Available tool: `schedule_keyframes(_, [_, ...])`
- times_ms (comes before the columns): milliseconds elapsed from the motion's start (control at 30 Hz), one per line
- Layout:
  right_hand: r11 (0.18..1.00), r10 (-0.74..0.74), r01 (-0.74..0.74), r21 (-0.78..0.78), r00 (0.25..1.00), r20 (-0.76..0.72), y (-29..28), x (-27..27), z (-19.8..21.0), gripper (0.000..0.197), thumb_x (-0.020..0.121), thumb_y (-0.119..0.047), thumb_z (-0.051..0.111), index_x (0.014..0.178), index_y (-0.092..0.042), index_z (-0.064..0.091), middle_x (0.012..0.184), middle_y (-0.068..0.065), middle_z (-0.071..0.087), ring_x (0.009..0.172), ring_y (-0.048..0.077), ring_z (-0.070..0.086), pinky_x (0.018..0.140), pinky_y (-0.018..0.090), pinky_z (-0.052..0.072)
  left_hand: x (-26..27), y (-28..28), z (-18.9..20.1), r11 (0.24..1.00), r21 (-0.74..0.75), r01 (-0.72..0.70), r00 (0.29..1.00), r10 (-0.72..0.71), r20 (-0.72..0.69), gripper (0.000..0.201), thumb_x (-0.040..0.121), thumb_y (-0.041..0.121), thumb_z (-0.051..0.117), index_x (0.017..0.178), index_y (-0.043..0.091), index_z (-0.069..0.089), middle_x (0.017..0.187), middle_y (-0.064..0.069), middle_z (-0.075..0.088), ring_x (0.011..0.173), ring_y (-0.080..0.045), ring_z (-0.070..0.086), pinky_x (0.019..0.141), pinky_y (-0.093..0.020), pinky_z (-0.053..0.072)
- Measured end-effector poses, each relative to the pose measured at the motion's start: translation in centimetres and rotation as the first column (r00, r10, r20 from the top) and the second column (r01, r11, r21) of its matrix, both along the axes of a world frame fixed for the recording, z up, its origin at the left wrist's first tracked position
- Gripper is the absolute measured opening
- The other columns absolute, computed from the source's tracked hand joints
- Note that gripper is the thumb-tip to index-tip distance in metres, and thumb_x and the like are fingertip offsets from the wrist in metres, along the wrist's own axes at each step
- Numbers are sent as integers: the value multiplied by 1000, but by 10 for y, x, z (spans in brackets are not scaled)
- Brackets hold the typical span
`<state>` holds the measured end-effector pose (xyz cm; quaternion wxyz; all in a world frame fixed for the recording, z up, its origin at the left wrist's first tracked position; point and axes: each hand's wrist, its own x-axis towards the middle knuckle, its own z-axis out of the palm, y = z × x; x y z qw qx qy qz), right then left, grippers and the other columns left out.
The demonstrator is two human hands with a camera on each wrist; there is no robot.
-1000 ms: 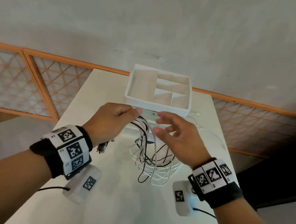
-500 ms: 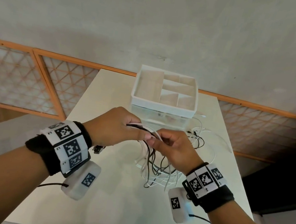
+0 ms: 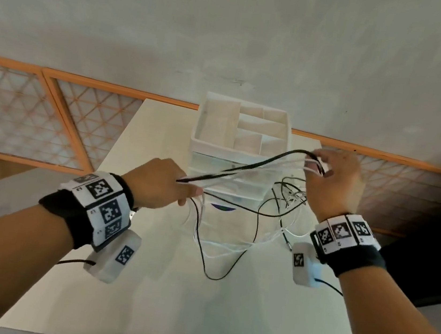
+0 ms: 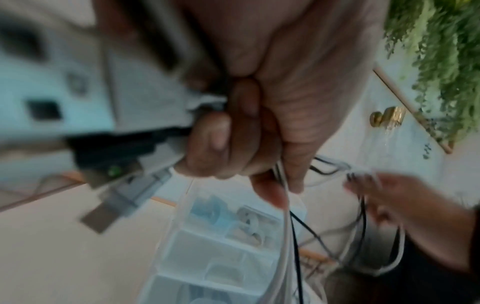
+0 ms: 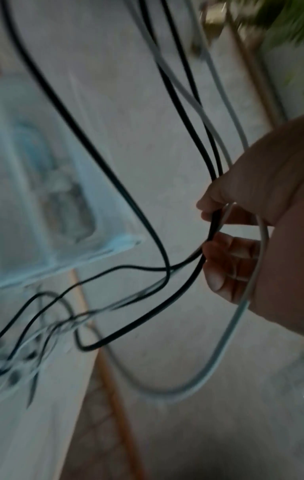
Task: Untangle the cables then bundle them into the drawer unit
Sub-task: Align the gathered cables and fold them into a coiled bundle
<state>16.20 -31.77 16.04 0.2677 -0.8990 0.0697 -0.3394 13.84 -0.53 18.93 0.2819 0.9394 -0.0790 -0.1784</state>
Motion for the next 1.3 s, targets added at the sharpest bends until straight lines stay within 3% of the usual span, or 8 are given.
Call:
schedule_keyframes(133, [989, -122, 30, -147, 728, -674, -19, -18, -57, 16, 91, -27, 61, 80, -20, 70, 68, -2, 59, 66, 18, 57, 55, 22, 37, 7, 11, 14, 817, -537, -208, 978, 188, -93, 42, 90, 46, 65, 74, 7, 63, 47, 0, 34, 38, -16, 27, 44, -23, 26])
schedule_keyframes(200, [992, -124, 57, -115, 658, -743, -20, -23, -77, 25, 90, -25, 58, 68, -15, 63, 63, 0, 55, 77, 32, 61, 60, 26, 38, 7, 10, 17, 717, -657, -233, 969, 229, -93, 42, 91, 45, 64, 76, 6, 63, 46, 2, 30, 39, -17, 25, 45, -24, 27])
schedule_keyframes(433, [968, -131, 184, 169, 951, -281, -38, -5, -37, 33, 90, -11, 64, 122, -19, 65, 112, 3, 71, 87, 12, 59, 77, 20, 44, 6, 7, 2, 626, -701, -341, 937, 288, -199, 42, 93, 44, 61, 82, 3, 61, 43, 6, 28, 37, -16, 23, 42, -22, 29])
schedule_keyframes(600, [954, 205, -296, 46, 532, -822, -11, -18, -51, 95, 77, -33, 83, 154, -26, 29, 153, 6, 39, 128, 25, 51, 107, 37, 41, 5, 2, 5, 531, -736, -420, 907, 287, -310, 42, 95, 45, 58, 77, 8, 60, 46, 6, 22, 40, -14, 18, 38, -21, 24])
schedule_keyframes(733, [899, 436, -403, 173, 776, -455, 41, -24, -7, 65, 76, -28, 81, 134, -29, 52, 125, -2, 55, 89, 14, 59, 70, 16, 45, 8, -8, 12, 520, -713, -471, 881, 322, -347, 40, 98, 36, 52, 71, 8, 57, 46, 4, 20, 39, -15, 17, 36, -21, 23])
schedule_keyframes(867, [772, 634, -623, 124, 768, -88, 96, -33, 31, 37, 75, -29, 84, 107, -20, 69, 102, -5, 63, 71, 12, 58, 64, 11, 41, 5, -23, 15, 612, -668, -424, 906, 299, -300, 39, 98, 35, 52, 69, 9, 59, 43, 4, 26, 37, -15, 20, 37, -21, 24])
schedule_keyframes(1100, [851, 524, -521, 71, 831, -184, 120, -30, 12, 8, 75, -16, 72, 74, -16, 64, 61, -15, 51, 55, 6, 48, 56, 20, 41, 1, -31, 12, 655, -625, -425, 904, 343, -255, 40, 97, 36, 57, 71, 7, 63, 45, 1, 32, 40, -16, 24, 38, -21, 24])
schedule_keyframes(1300, [872, 468, -483, 77, 777, -422, 95, -29, -19, 27, 74, -19, 67, 57, -24, 46, 53, -8, 48, 51, 9, 43, 54, 27, 41, 12, -15, 18, 487, -720, -495, 852, 435, -292, 37, 98, 36, 56, 72, 10, 59, 39, 6, 31, 36, -14, 23, 41, -24, 25])
